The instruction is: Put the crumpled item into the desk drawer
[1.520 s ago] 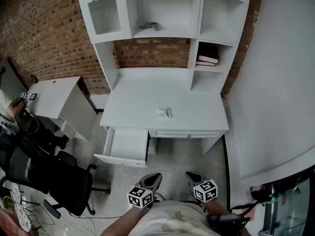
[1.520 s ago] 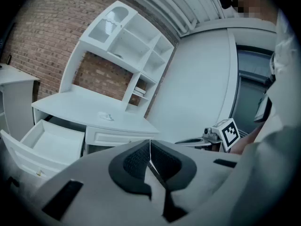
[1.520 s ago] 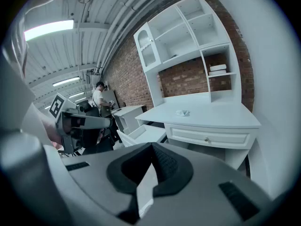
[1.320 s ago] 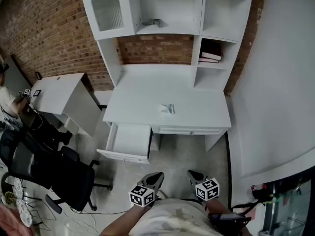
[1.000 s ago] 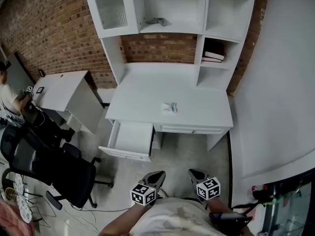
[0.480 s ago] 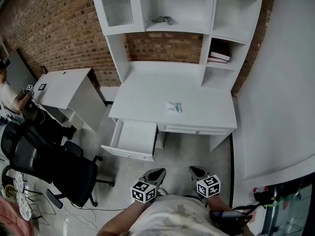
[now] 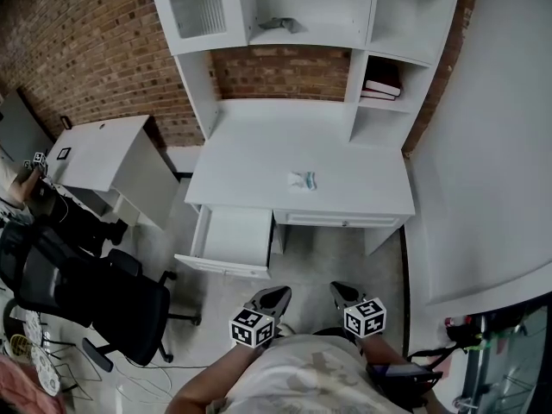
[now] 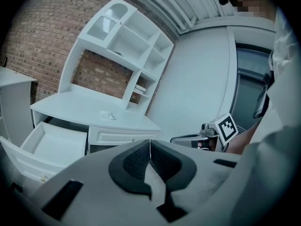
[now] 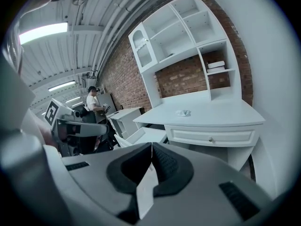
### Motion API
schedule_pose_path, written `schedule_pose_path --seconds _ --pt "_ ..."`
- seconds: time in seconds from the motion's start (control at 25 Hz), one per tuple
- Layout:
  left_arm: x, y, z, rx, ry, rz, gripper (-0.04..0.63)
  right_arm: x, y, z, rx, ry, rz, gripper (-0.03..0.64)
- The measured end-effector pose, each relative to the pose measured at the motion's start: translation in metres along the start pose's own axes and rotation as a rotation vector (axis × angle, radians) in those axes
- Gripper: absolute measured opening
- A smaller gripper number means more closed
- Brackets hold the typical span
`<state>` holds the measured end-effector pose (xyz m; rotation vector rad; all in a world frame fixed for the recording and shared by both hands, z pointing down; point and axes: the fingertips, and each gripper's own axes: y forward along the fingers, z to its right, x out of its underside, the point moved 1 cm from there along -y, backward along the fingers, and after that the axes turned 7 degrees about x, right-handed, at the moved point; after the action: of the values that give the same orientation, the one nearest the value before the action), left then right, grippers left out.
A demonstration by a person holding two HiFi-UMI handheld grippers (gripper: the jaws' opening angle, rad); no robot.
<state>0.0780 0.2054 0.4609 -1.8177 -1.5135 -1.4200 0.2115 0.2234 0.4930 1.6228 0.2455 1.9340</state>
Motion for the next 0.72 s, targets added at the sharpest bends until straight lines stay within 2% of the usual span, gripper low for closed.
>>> schedule_pose_path --seconds 0.72 --pt "0.001 -0.035 -0.028 -0.061 -0.038 0.034 0.023 -0.009 0.027 -0.018 -0.019 -0.022 -0.015 0.023"
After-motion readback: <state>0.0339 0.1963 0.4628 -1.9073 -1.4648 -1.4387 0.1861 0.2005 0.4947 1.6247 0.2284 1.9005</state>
